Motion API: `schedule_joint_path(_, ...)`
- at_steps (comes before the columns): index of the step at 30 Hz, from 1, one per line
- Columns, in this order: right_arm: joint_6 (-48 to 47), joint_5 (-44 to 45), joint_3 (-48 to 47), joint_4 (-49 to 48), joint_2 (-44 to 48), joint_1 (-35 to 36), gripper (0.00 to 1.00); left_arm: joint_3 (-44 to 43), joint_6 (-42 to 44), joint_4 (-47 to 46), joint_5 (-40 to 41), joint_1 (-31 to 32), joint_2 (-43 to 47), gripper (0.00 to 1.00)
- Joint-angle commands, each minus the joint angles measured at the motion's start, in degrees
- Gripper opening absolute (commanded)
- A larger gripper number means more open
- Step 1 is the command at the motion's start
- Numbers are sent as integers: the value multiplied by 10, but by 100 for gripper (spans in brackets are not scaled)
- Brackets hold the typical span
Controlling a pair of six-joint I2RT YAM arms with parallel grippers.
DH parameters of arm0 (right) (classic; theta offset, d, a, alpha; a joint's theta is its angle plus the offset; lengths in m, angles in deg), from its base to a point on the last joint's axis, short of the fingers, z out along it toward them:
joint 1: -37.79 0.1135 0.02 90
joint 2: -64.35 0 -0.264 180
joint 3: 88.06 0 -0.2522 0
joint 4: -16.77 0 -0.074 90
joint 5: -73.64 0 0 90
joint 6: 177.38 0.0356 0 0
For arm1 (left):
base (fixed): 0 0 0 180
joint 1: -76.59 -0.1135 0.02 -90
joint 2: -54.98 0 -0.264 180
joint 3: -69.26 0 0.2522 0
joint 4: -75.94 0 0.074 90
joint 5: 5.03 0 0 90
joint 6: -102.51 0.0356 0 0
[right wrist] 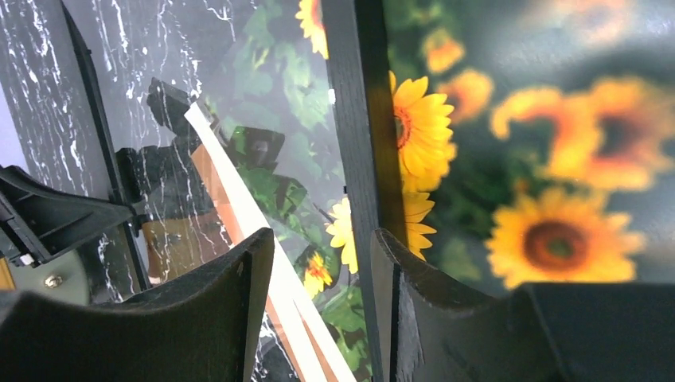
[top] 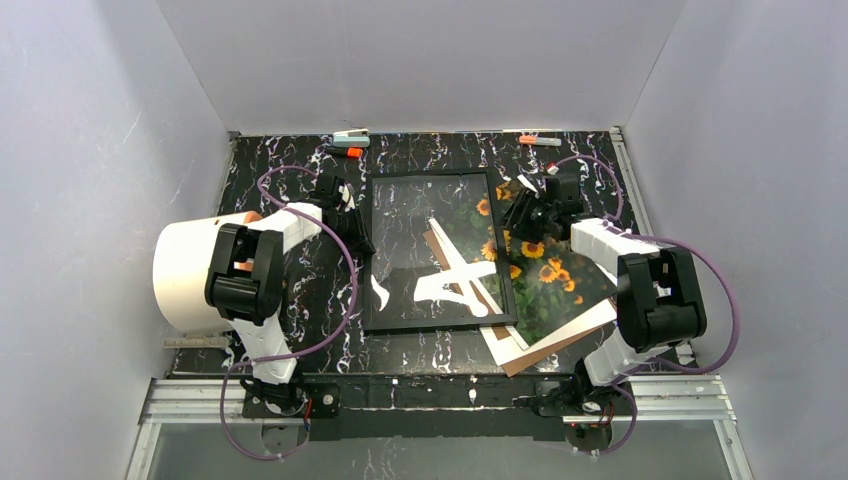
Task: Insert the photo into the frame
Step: Place the photo frame item in the photo frame, then adjust the photo frame item on the photo frame.
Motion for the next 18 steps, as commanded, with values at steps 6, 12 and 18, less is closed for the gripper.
schedule_joint_path(6,2,-56,-72,-58,-37,57,54,33,40,46,60,-4,-30,24)
schedule_joint_path(12,78,-97,-113,-191,-117,111,50,27,34,37,40,-4,-23,31)
schedule_joint_path(18,128,-89,-162,-261,-181,143,48,-17,38,46,43,-5,-12,58)
